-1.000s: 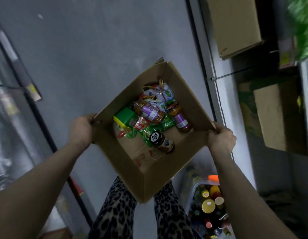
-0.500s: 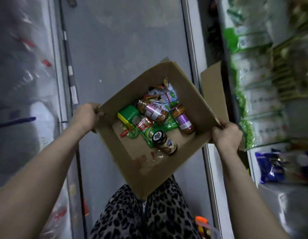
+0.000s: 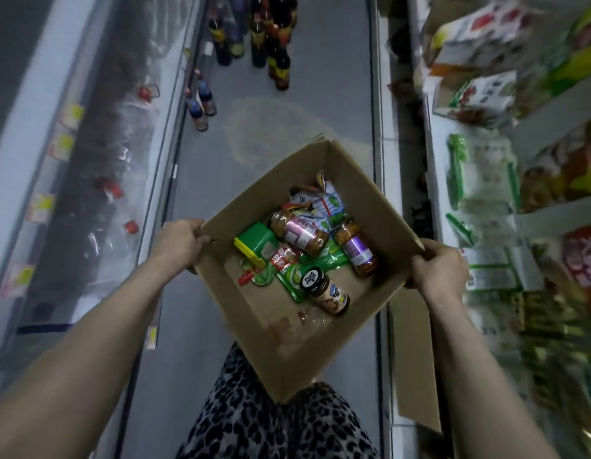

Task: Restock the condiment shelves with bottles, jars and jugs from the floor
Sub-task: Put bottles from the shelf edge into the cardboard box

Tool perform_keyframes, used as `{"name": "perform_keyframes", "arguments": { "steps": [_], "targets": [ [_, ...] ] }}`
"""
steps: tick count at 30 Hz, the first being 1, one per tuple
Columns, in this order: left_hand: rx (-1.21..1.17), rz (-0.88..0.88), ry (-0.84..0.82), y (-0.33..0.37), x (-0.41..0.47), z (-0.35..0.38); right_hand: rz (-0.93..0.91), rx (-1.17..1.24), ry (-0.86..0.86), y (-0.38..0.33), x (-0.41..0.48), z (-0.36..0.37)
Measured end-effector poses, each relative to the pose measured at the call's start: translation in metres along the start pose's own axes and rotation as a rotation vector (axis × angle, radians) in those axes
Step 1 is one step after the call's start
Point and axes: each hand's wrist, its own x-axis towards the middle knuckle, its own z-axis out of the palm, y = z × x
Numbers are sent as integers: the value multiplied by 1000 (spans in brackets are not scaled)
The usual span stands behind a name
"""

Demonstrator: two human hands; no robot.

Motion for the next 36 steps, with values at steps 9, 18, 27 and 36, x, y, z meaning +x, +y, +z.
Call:
{"name": "perform_keyframes", "arguments": {
  "steps": [9,18,27,36],
  "targets": [
    [67,-2,-4,35,134,-84,4,-10,-53,-127,102,16],
    [19,-108,4,109,264,-119,-33,9,-146,-229,260,29],
    [-193,-251,49,155,372,-144,-253,-47,-174,-350,414,28],
    [-285,-307,88,152,498,-159,-352,-100,-182,-465,520,93]
  ]
}}
